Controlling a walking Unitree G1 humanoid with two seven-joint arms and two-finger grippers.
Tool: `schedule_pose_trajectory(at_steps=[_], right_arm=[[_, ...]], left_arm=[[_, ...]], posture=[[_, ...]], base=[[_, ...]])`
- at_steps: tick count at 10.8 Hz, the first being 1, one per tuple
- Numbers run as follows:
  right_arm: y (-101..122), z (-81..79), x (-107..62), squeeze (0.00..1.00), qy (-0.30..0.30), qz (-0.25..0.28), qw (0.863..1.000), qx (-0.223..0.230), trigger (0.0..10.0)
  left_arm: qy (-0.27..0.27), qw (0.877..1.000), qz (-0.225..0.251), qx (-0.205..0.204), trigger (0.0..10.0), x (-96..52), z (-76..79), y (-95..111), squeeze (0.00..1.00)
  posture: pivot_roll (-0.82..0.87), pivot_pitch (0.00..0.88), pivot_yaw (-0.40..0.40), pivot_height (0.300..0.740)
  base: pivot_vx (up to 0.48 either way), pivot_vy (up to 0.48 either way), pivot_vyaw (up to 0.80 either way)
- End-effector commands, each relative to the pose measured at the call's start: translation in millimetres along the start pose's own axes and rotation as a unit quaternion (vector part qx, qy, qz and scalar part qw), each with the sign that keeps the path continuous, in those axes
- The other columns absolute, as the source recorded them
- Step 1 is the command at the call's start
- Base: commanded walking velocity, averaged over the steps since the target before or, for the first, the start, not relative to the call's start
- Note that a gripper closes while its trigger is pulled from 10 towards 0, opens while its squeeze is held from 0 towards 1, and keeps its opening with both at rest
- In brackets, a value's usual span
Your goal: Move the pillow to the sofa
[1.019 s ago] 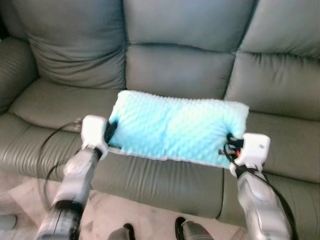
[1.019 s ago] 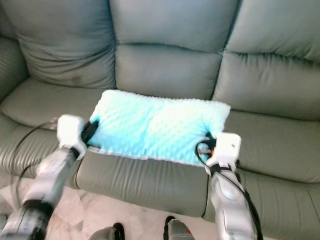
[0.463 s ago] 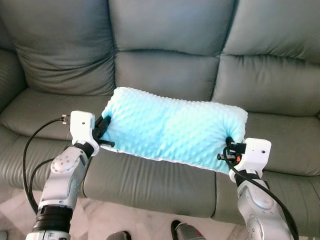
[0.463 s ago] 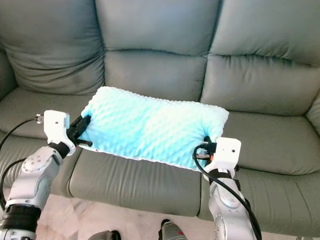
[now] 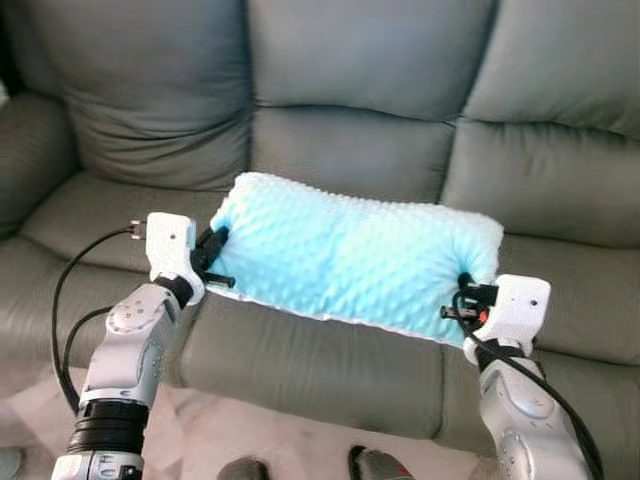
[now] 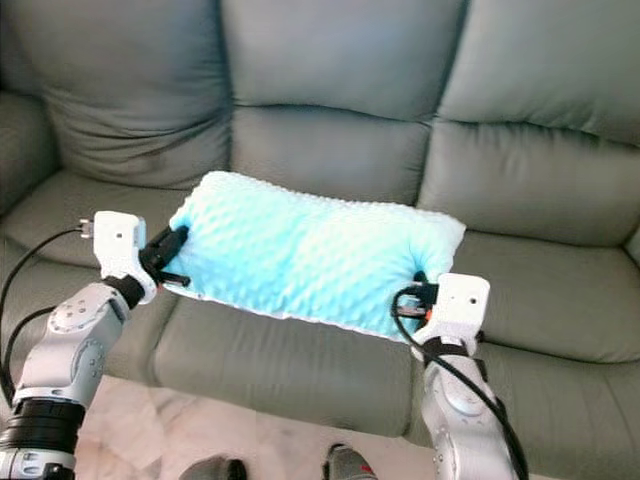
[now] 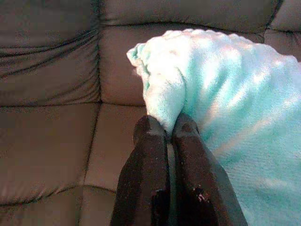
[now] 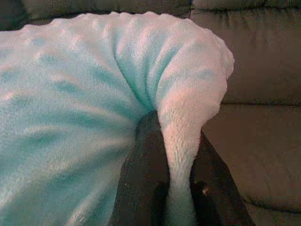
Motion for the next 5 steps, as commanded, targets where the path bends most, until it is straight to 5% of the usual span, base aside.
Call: schedule_pose_trajectory(at_steps=[1, 3, 5], right_arm=[[3, -1.8, -1.6, 0.0, -0.001, 0.004, 1.0, 0.001, 10.0], [2, -3.0, -2.1, 0.0, -0.001, 0.001, 1.0, 0.001, 10.0], [1, -2.9, -2.3, 0.0, -0.002, -0.001, 1.0, -0.001, 10.0]], left_arm=[[0.006, 1.0, 0.008, 0.008, 10.0, -1.5, -5.1, 9, 0.0], [0.0, 1.0, 0.005, 0.007, 10.0, -0.3, -2.1, 8, 0.0], [-0.025, 1.0, 0.013, 0.012, 10.0, 0.6, 8.3, 10, 0.0]], posture=[[-0.17, 0.126, 0.042, 0.74], [-0.17, 0.128, 0.042, 0.74], [-0.17, 0.13, 0.042, 0.74]], base=[[0.0, 0.48, 0.0], [0.0, 0.48, 0.0], [0.0, 0.0, 0.0]])
Point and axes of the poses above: a point about 5 cm out from each wrist's last joint towards the gripper, its own x axis pointing out of the wrist towards the gripper, its own y axis along the axis of the wrist's last joint, z = x × y, the point moved 4 cm from there along x, pointing out of the wrist towards the gripper, and after that the axes turned 3 degrees about -x, right-handed, at the moved point
